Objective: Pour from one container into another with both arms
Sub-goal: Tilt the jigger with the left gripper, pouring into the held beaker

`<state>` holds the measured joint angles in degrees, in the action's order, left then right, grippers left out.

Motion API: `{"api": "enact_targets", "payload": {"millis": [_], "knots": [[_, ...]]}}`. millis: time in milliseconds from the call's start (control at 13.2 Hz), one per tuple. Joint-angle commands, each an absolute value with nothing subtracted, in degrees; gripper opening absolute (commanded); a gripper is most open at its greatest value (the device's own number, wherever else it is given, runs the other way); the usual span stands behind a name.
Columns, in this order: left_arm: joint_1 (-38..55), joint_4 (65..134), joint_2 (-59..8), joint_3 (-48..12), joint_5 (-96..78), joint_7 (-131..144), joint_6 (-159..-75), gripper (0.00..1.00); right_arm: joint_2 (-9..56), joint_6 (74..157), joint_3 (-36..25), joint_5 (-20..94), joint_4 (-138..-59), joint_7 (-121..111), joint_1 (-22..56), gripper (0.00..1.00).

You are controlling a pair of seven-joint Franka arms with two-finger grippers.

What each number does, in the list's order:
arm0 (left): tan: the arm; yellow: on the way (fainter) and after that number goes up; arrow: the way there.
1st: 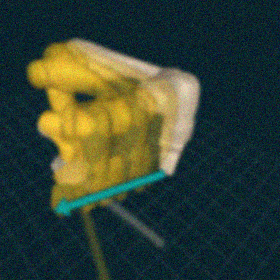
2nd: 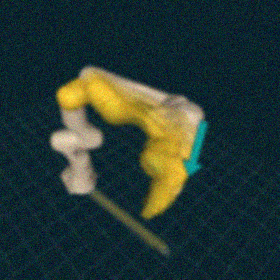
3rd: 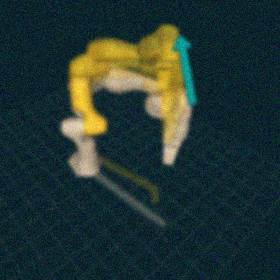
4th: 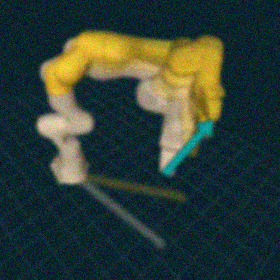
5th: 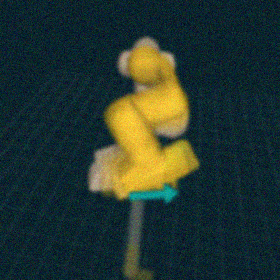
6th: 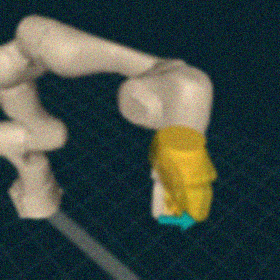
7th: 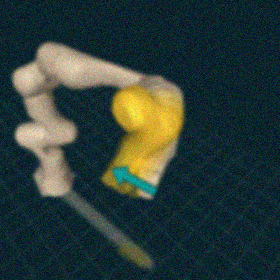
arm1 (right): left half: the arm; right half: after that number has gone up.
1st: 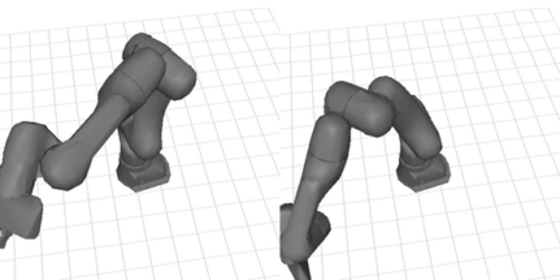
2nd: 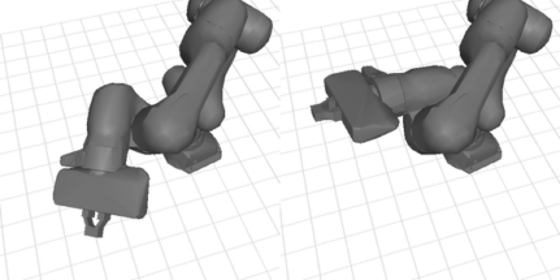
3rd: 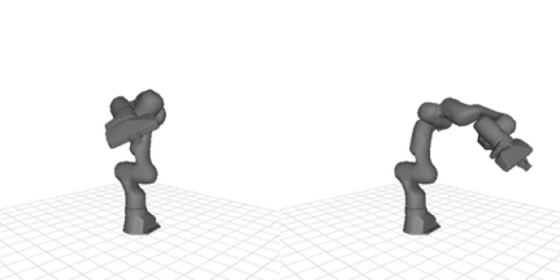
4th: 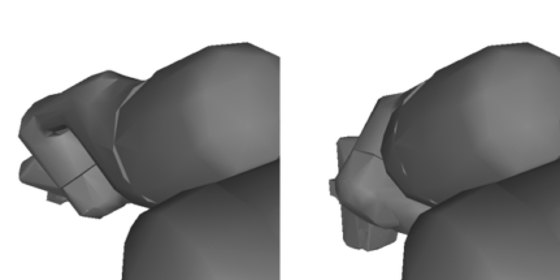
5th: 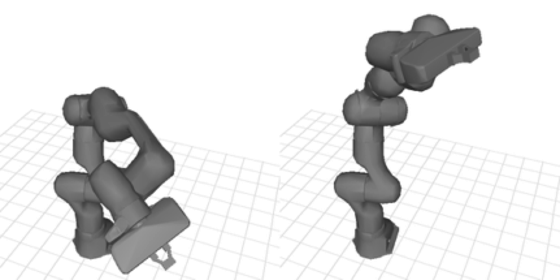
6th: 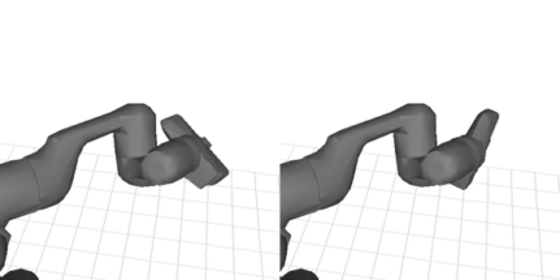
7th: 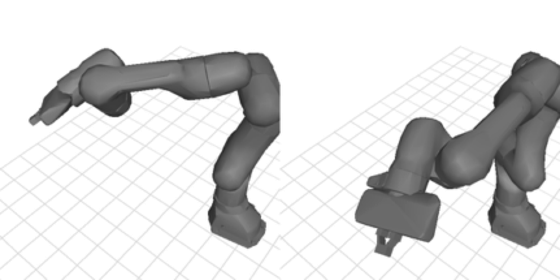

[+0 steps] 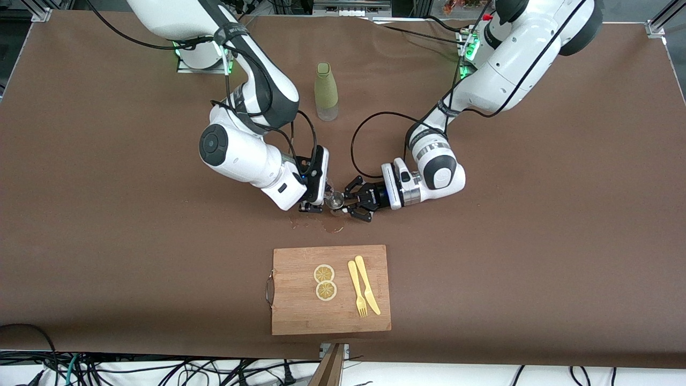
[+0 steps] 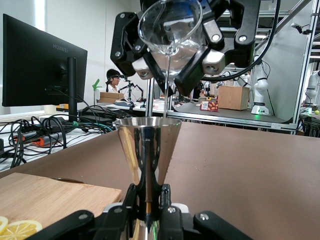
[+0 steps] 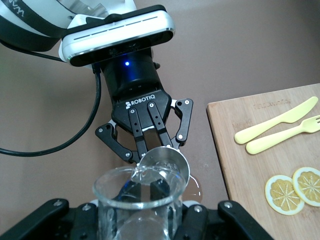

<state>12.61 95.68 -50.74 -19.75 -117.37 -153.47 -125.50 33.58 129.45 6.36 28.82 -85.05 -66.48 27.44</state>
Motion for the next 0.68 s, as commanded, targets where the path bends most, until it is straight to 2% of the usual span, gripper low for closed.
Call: {"api": "enact_targets", "payload": {"millis": [0,606], "knots": [[13.1,94.8,-50.9,-20.2,-120.3,-157.4,-127.3,0.00,33.3,130.2,6.2,29.0,-85.3,-65.7,27.5,0.00],[12.7,94.8,-50.6,-20.2,-120.1,-157.3,-127.2,0.00,33.7,129.2,6.3,39.6,-85.4,-67.5,25.8,0.00]]}}
